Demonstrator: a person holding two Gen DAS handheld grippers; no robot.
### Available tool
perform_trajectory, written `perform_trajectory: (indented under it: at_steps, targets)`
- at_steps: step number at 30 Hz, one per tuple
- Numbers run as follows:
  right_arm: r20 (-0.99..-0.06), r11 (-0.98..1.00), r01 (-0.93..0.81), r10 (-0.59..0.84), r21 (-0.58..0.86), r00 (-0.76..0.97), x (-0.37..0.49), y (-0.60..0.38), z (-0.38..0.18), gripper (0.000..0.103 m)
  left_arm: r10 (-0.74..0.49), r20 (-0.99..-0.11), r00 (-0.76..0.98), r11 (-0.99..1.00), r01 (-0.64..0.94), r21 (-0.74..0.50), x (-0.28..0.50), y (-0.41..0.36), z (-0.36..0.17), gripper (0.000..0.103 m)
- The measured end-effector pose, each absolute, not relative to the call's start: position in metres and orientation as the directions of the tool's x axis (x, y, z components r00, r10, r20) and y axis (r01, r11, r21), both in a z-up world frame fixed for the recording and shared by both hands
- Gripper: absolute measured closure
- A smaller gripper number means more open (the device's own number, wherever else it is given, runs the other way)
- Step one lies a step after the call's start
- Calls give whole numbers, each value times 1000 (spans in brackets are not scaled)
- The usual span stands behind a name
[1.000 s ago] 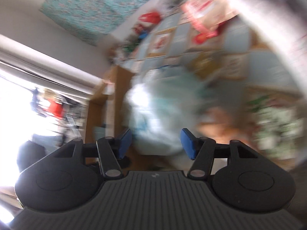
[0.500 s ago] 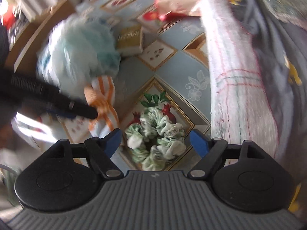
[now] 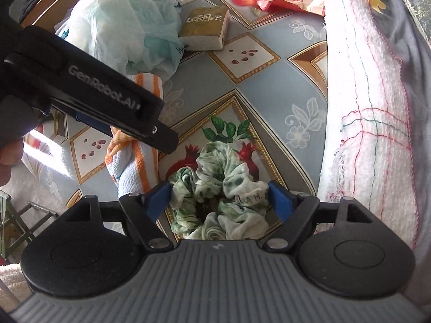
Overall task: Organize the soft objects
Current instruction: 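Carry the scrunchie with the right gripper while the left gripper carries the towel into the box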
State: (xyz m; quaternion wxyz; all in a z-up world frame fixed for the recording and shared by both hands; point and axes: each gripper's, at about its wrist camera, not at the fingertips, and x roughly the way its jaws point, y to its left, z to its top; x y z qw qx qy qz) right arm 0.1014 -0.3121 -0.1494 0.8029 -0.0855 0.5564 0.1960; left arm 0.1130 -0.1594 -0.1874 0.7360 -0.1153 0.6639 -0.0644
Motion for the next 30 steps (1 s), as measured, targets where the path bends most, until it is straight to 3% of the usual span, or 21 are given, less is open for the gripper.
perform_trajectory:
  at_steps: [5, 14, 22, 30]
  targets:
    - [-929, 916, -398, 193, 54, 317, 99, -313, -148, 44, -201, -974, 106, 979, -23, -204, 111, -162, -186, 46]
    - [-925, 954, -283, 193, 100, 327, 100, -326, -143, 74, -204, -973, 112, 979, 6, -205, 104, -157, -181, 53]
    - [-892, 963, -90, 270, 255, 362, 86, -348, -113, 80, -263, -955, 141, 965, 66, -256, 84, -148, -151, 53]
    - [-815, 915, -51, 381, 401, 437, 70, -325, -56, 80, -337, -917, 216, 941, 96, -323, 69, -108, -93, 53]
